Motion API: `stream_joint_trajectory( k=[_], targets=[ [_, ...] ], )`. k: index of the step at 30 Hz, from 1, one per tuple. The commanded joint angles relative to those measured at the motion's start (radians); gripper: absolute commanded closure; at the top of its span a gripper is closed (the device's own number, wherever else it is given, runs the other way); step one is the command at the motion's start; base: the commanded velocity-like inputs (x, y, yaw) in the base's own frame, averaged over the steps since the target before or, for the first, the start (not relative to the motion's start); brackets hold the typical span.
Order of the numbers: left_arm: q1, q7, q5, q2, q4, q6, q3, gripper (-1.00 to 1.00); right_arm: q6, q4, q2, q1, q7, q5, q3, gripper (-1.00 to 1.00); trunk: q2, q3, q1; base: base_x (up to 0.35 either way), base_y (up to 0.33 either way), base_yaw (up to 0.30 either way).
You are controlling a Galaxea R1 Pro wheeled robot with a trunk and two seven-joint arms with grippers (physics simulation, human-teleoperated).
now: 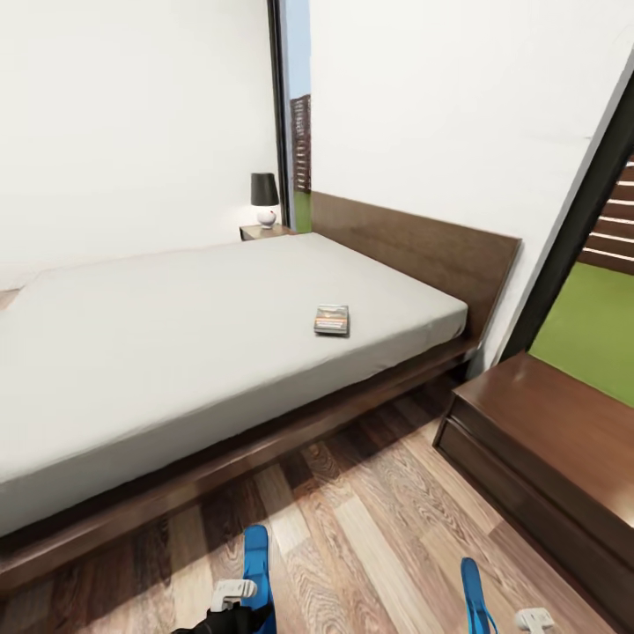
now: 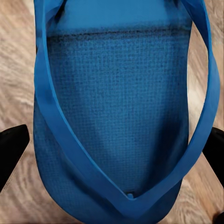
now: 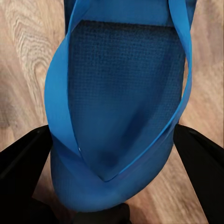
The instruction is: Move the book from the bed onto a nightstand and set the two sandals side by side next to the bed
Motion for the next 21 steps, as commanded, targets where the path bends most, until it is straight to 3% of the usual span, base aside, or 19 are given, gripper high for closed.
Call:
stream_joint_trajectory(
  k=[1, 21],
  targets=[
    [-0.001, -0.004, 0.001, 0.000, 0.001, -0.001, 0.005, 1.00, 0.000, 0.000, -0.001, 0.000, 0.004, -0.009, 0.008, 1.00, 0.000, -0.001, 0.000, 0.000, 0.000, 0.283],
    [-0.001, -0.004, 0.001, 0.000, 0.002, -0.001, 0.005, 1.00, 0.000, 0.000, -0.001, 0.000, 0.004, -0.009, 0.008, 1.00, 0.000, -0.001, 0.000, 0.000, 0.000, 0.285]
  ],
)
